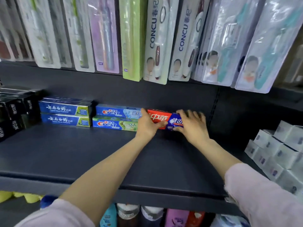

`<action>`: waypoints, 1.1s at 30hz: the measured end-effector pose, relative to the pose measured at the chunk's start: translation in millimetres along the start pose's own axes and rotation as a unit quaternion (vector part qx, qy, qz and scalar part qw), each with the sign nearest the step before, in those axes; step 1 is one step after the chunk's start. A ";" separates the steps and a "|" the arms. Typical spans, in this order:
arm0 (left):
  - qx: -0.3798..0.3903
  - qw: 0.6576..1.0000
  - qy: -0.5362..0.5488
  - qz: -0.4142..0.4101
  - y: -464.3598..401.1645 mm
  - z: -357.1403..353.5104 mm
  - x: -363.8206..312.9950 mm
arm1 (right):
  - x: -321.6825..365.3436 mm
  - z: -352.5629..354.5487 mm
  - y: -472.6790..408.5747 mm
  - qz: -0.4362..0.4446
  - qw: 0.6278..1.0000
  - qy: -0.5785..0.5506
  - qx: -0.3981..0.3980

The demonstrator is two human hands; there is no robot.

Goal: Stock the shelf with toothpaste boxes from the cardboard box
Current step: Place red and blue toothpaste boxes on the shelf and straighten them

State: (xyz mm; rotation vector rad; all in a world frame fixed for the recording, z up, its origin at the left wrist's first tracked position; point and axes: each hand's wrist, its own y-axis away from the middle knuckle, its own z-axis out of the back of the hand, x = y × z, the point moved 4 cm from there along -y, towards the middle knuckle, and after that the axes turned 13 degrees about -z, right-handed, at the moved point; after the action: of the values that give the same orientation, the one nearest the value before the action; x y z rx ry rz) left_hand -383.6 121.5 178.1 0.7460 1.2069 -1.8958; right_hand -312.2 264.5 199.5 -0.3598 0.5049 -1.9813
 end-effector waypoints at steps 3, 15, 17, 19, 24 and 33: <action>-0.017 0.989 -0.147 -0.019 -25.2 -15.9 2.2 | -4.8 -13.9 -26.2 -0.006 1.000 -0.015 -0.023; 0.029 0.929 -0.357 -0.096 -49.2 -33.2 7.2 | -10.4 -51.3 -51.4 0.008 0.999 -0.031 0.006; 0.021 0.935 -0.342 -0.090 -43.0 -29.6 1.5 | -9.8 -42.8 -45.8 -0.003 0.997 -0.077 -0.004; 0.010 0.943 -0.322 -0.079 -33.8 -25.6 -4.9 | -8.2 -34.9 -34.4 -0.001 0.992 -0.129 -0.007; 0.049 0.966 -0.250 -0.045 1.8 -19.2 -18.1 | -15.7 -13.8 0.7 -0.002 0.968 -0.238 0.075; 0.060 0.988 -0.097 -0.103 129.0 -15.3 -72.1 | -59.3 41.3 131.0 -0.054 0.952 -0.293 0.070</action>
State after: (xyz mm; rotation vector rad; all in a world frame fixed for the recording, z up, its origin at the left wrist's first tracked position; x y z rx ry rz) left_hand -235.4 121.2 167.2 0.4983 1.0897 -2.1710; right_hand -166.0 257.9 168.4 -0.8641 -0.0352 -1.8803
